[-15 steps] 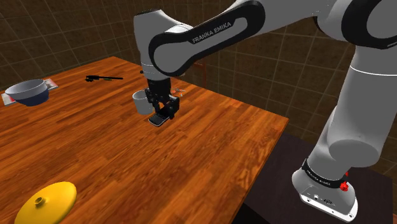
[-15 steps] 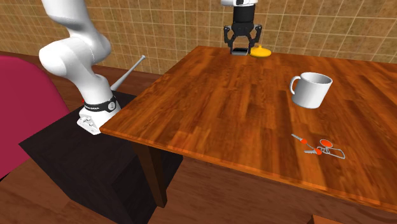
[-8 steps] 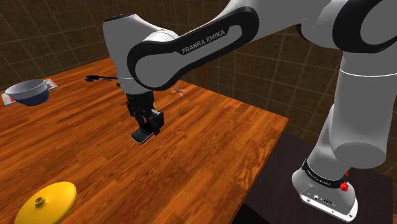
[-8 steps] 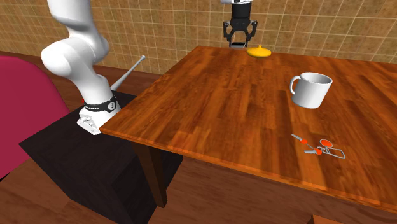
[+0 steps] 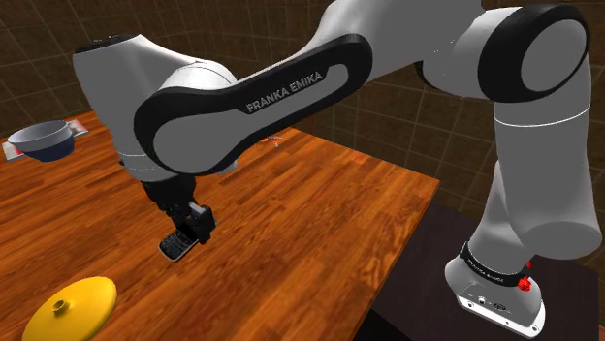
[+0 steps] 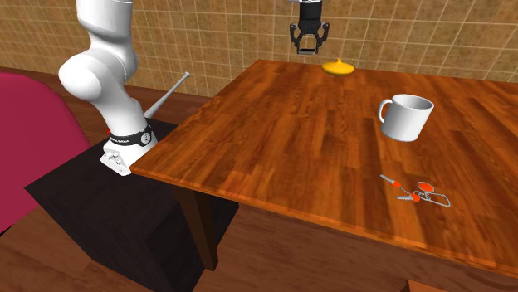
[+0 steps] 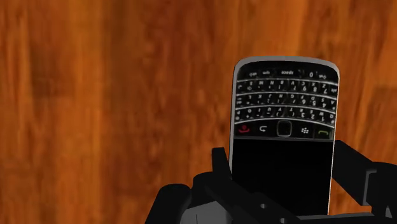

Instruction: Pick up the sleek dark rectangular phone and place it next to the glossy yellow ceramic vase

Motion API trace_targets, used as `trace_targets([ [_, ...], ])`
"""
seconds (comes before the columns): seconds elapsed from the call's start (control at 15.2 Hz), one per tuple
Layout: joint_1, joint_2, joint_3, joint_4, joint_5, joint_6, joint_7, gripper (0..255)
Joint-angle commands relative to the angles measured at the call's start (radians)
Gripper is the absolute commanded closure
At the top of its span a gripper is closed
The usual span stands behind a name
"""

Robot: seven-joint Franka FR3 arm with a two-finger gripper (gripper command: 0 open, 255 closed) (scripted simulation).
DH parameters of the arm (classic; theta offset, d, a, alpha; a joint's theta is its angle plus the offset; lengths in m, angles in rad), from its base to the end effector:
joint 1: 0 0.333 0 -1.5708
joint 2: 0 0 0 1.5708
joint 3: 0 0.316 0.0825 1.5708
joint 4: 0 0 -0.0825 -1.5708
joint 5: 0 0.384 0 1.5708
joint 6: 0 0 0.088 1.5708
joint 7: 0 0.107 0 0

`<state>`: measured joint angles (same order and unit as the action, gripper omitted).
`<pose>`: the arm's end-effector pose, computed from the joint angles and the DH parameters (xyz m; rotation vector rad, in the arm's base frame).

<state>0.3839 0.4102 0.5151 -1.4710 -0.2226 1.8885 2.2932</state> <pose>0.4734 0.4840 0.4733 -2.3826 1.9519 -0.0235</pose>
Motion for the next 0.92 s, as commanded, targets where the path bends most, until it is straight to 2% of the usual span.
trace_targets([
  [0.0,0.048,0.048,0.002,0.067,-0.025,-0.025,0.044,255],
  [0.46,0.247,0.267,-0.014,0.412,-0.112,-0.162,0.150,255],
  [0.86,0.229,0.262,-0.016,0.320,-0.113,-0.079,0.161,255],
])
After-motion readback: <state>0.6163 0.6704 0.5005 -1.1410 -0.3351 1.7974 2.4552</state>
